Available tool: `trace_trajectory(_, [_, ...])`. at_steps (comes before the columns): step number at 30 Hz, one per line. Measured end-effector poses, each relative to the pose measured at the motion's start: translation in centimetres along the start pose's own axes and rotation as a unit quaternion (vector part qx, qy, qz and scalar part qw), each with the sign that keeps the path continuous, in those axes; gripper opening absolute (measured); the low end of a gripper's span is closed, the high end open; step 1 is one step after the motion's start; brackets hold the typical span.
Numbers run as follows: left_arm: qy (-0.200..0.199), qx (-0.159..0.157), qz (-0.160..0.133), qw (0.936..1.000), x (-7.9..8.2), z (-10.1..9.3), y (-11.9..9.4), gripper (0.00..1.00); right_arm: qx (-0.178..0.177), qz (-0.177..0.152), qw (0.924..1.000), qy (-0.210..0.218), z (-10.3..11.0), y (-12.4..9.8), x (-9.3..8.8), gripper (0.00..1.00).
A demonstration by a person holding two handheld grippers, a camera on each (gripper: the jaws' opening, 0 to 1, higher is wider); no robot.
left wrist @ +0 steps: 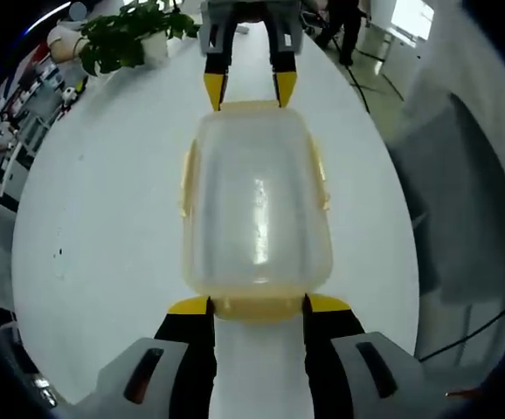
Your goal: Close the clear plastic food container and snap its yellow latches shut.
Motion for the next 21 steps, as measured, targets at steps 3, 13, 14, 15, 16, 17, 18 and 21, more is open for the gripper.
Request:
trace_trajectory(3, [0.005,-0.008,0.004,1.0,0.03,-0.18,0.16,0.37,0.006,-0.005,1.0,0.005,0.12,0.04,-0.12,0.36])
trace_trajectory(13, [0.007,-0.008,0.005,0.9999,0.16,-0.11,0.66,0.37,0.006,0.007,0.9999,0.003,0.29,0.35,-0.44,0.36])
trace_trajectory(14, [0.005,-0.009,0.005,0.9999,0.13,-0.14,0.64,0.37,0.007,0.008,0.9999,0.004,0.28,0.3,-0.47,0.36])
trace_trajectory(15, [0.005,-0.009,0.004,0.9999,0.11,-0.1,0.63,0.37,0.006,0.007,1.0,0.002,0.32,0.21,-0.52,0.36])
trace_trajectory(16, [0.005,-0.009,0.004,0.9999,0.09,-0.08,0.61,0.37,0.006,0.006,1.0,0.003,0.26,0.23,-0.52,0.37])
trace_trajectory(17, [0.006,-0.01,0.003,0.9999,0.08,-0.06,0.59,0.37,0.006,0.005,1.0,0.005,0.27,0.21,-0.53,0.37])
trace_trajectory(18, [0.005,-0.01,0.003,0.9999,0.08,-0.06,0.6,0.37,0.006,0.004,1.0,0.004,0.3,0.2,-0.51,0.37])
trace_trajectory(21, [0.003,-0.008,0.0,1.0,0.07,-0.13,0.57,0.38,0.002,0.005,1.0,0.003,0.34,0.17,-0.51,0.37])
Point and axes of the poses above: the point that each gripper's makers call its tool centre point, and the gripper's own axes: y roughly forward along the fingers, z roughly to its left, x roughly out of its top, the point moved 5 cm from there along -y, roughly backward along the fingers, and after that the axes turned 9 degrees about x, right-handed, at the moved point
